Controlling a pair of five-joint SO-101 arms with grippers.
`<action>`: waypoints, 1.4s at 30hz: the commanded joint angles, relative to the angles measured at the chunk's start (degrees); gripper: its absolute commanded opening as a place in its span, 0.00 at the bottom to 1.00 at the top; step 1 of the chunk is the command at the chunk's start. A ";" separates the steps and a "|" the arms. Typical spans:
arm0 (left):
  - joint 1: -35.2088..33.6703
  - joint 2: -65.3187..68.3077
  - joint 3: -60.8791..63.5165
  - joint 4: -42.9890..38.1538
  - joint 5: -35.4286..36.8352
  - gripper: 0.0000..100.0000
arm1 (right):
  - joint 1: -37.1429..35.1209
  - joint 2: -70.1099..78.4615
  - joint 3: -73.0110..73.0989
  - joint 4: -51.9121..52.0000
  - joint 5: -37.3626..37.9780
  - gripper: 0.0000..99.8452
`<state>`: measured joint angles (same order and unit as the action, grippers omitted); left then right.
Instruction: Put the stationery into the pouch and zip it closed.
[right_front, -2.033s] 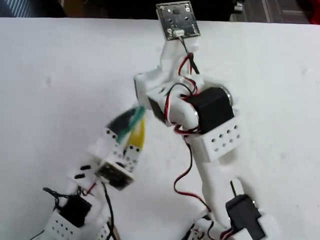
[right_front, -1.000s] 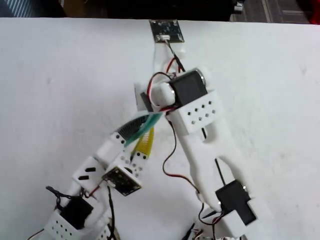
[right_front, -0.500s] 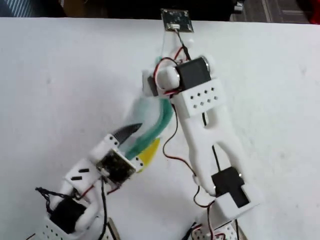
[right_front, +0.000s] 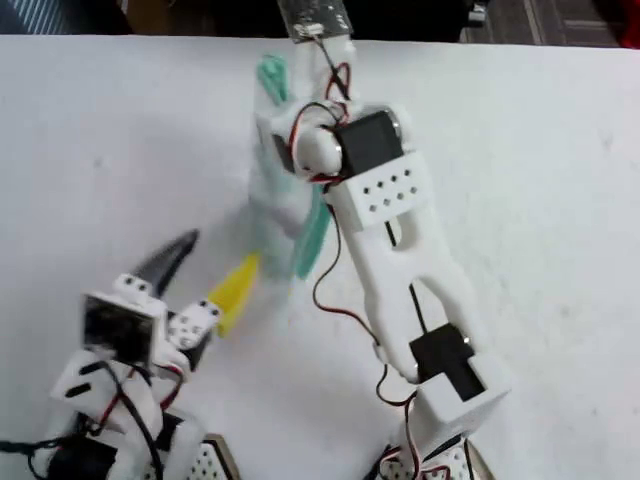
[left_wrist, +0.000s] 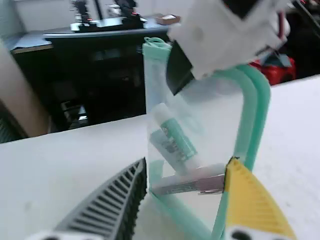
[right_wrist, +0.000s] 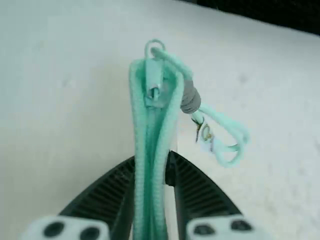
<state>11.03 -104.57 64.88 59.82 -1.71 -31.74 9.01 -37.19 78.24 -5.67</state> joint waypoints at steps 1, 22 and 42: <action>-15.34 0.31 -1.41 -4.66 13.80 0.26 | -5.05 -1.27 -2.11 -10.68 0.00 0.02; -25.27 0.31 11.52 -19.25 25.32 0.23 | 17.19 2.42 46.59 -25.89 -5.80 0.02; -12.26 0.40 12.92 -19.69 17.05 0.04 | 23.52 3.38 59.69 -41.63 -5.27 0.02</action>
<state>-4.35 -104.57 78.77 42.07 18.86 -8.88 11.65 22.77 38.59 -12.53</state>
